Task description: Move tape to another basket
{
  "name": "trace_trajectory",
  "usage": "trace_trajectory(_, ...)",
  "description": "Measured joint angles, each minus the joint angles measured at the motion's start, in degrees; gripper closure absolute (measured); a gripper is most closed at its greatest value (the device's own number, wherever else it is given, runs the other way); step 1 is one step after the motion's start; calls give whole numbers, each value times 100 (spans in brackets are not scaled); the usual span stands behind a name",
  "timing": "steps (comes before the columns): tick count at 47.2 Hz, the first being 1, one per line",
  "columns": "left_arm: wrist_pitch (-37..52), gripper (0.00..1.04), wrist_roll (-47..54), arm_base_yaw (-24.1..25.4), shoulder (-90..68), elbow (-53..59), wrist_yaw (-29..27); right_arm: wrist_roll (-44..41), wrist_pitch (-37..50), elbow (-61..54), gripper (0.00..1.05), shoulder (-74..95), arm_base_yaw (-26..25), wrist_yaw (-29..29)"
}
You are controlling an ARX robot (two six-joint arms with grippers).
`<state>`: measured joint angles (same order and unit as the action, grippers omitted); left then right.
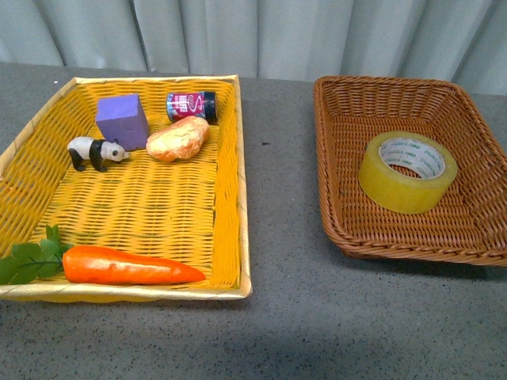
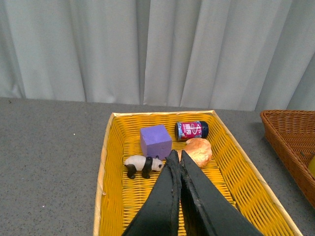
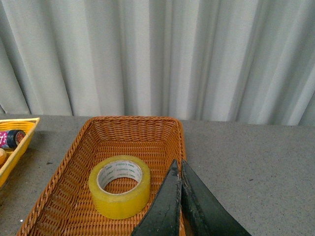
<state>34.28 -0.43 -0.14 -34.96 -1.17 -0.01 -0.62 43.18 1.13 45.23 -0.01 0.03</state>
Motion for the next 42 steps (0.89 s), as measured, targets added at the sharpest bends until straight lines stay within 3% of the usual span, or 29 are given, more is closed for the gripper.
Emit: trace_trajectory(42, -2260, 101, 0, 0, 2352, 2, 0, 0, -2761, -83, 104, -2986, 0, -4)
